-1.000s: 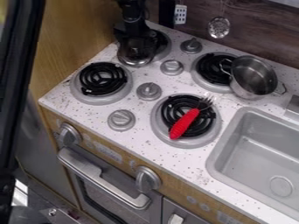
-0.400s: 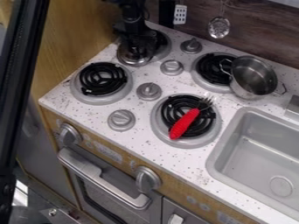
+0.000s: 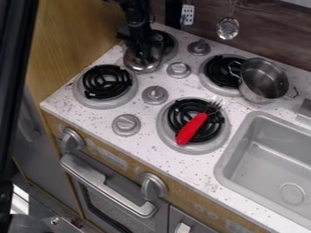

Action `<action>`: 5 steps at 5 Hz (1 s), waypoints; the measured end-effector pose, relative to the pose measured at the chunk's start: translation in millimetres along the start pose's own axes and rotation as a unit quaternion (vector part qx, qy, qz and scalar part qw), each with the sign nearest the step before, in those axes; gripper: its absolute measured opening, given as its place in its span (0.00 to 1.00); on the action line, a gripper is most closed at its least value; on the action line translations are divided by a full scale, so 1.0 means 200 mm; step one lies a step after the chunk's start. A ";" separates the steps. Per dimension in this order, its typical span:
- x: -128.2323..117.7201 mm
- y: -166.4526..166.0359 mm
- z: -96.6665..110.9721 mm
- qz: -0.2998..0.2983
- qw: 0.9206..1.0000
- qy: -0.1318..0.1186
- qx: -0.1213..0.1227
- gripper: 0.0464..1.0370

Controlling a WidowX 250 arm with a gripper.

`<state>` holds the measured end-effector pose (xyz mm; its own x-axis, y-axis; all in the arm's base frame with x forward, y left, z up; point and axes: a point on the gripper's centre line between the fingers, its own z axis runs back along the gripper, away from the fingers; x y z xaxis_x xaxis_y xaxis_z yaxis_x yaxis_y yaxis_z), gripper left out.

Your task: Move the lid from burner and put it on the table

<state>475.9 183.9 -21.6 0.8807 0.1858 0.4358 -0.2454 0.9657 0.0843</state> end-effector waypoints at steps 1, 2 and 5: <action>0.01 0.01 0.22 -0.005 0.999 -0.034 0.011 0.23; -0.08 0.04 0.34 -0.011 0.999 -0.014 0.030 0.23; -0.40 0.13 0.30 0.019 0.997 0.069 0.031 0.23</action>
<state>375.5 183.1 -0.4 0.9166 0.2499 0.3122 -0.3010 0.9451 0.1270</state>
